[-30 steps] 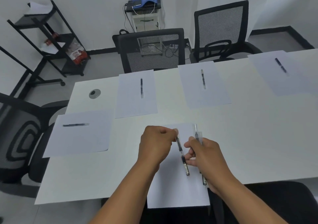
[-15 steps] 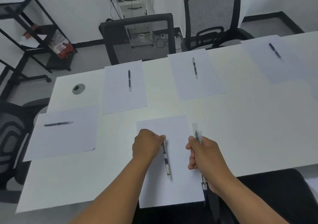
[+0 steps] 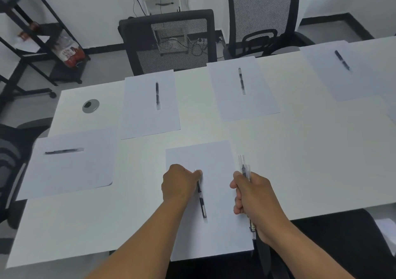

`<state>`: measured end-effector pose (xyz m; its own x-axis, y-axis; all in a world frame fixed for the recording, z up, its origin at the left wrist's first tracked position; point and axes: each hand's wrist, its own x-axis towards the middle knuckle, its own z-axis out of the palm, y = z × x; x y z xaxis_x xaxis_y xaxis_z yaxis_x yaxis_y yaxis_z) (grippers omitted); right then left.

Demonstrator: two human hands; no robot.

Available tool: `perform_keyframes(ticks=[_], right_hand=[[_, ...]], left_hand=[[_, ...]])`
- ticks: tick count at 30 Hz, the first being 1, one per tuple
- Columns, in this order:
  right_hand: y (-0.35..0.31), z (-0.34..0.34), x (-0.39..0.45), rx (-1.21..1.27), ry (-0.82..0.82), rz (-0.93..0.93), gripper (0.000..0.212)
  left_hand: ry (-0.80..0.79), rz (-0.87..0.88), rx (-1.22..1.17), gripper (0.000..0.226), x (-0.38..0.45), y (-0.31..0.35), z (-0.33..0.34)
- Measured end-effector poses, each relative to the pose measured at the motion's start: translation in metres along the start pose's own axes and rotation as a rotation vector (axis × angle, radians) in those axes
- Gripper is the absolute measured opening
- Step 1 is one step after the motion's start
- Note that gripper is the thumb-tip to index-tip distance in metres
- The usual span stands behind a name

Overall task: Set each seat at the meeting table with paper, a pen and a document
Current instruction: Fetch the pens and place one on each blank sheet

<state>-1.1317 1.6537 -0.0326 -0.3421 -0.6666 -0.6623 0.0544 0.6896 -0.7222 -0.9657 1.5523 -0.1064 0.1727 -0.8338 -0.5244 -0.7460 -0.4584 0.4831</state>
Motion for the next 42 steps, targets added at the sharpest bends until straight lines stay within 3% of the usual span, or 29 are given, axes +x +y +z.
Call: perform_keyframes(ticks=[13,20,32,42], right_hand=[[-0.007,0.002,-0.017,0.01,-0.009,-0.043,0.033],[-0.043,-0.015,-0.045,0.055,0.025,-0.126,0.029],[-0.122,-0.086,-0.144,0.004,0.245,-0.427,0.03],[-0.126,-0.163,-0.273,-0.168,0.664,-0.592,0.039]], left_hand=[[0.019,0.0,0.027,0.042,-0.014,-0.001,-0.011],[0.064,0.061,0.046,0.035,-0.072,0.047,-0.05],[0.199,0.49,-0.002,0.036,-0.222,0.155,-0.12],[0.139,0.875,0.006,0.031,-0.361,0.195,-0.139]])
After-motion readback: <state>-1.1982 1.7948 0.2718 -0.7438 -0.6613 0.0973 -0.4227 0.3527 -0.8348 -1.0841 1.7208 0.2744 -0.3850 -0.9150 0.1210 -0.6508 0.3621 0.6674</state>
